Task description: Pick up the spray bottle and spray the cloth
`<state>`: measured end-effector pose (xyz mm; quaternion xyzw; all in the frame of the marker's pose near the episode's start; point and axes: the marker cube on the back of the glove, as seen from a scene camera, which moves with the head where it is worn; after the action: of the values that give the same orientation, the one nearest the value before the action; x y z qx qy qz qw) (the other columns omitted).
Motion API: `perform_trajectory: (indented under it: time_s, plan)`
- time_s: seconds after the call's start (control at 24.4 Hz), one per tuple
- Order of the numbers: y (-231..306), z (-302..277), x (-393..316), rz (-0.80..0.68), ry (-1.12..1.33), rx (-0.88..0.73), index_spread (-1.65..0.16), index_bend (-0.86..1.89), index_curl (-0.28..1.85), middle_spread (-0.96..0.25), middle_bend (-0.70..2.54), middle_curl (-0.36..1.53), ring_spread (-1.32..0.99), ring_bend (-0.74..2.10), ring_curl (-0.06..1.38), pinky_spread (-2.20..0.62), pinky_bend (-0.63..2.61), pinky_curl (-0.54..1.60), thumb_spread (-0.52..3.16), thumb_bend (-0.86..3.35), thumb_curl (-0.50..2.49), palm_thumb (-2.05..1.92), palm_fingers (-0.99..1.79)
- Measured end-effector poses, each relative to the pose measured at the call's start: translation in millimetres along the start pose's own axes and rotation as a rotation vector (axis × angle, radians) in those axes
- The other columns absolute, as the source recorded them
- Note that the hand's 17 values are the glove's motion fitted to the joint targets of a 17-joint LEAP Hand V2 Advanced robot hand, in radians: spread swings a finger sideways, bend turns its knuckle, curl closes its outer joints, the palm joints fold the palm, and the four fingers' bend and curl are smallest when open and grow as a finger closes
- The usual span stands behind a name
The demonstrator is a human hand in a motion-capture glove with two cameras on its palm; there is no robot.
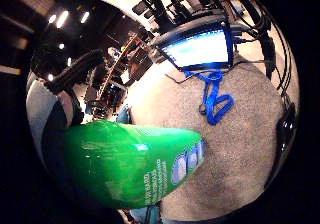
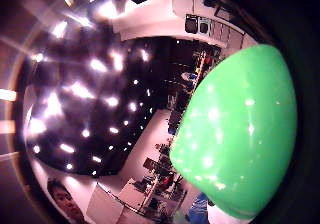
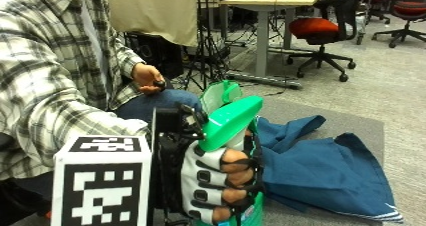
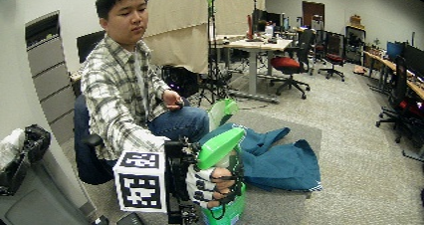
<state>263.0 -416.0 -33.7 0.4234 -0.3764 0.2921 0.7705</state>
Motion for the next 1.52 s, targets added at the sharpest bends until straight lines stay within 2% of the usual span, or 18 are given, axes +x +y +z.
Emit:
perform_trajectory:
  time_s: [0.78,1.19,1.52]
  plan:
    - [51.3,14.7,-94.1,-0.490,0.328,-0.264,-0.26,0.40,0.56,-0.18,0.53,0.49,-0.21,0.56,0.47,-0.16,0.41,0.37,0.11,-0.03,0.75,1.03,1.33]
    - [92.3,44.3,-122.5,-0.739,0.529,-0.412,-0.26,0.40,0.57,-0.18,0.54,0.49,-0.21,0.56,0.47,-0.17,0.40,0.39,0.10,-0.03,0.77,1.03,1.33]
    - [121.0,65.5,-127.0,-0.880,0.674,-0.515,-0.26,0.40,0.57,-0.18,0.54,0.50,-0.21,0.57,0.47,-0.17,0.40,0.39,0.09,-0.03,0.77,1.02,1.33]
